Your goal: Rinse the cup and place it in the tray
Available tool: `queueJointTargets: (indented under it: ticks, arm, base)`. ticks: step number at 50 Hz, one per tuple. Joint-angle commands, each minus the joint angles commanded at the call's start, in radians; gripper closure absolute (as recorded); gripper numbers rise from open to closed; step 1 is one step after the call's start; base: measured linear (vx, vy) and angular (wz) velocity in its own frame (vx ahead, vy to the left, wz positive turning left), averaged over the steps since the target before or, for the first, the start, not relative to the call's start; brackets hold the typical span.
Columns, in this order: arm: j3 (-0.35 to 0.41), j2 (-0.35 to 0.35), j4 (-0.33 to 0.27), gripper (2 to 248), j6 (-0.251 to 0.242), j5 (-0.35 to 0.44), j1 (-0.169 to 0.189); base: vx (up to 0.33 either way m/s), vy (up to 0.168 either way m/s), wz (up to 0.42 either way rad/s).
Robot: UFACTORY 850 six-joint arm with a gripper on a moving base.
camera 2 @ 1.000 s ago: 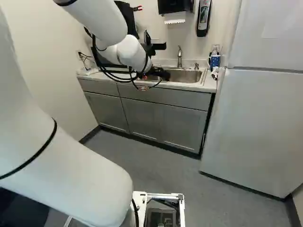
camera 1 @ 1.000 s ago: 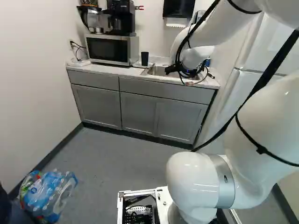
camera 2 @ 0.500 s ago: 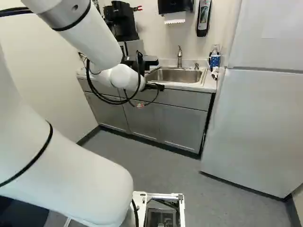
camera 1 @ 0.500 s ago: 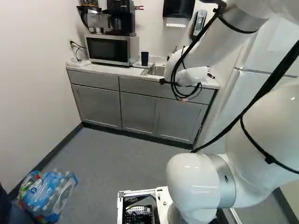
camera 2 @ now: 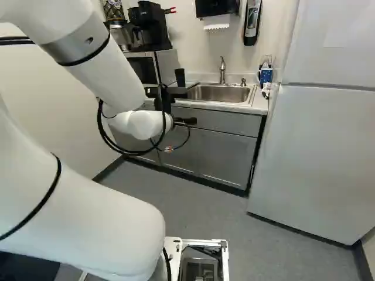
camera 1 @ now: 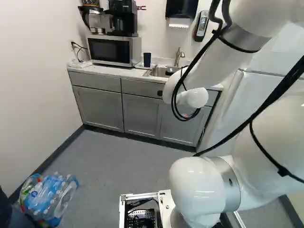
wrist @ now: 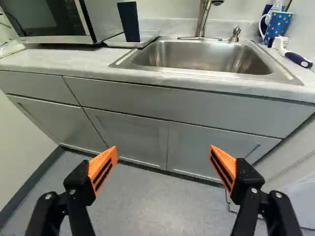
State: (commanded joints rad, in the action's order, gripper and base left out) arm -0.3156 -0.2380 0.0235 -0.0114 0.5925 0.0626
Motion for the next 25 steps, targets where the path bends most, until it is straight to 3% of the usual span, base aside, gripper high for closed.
queueJointTargets:
  ticks: [25]
  arm:
    - [0.134, -0.024, -0.014, 3, 0.007, 0.164, -0.037]
  base:
    - [0.0, 0.0, 0.0]
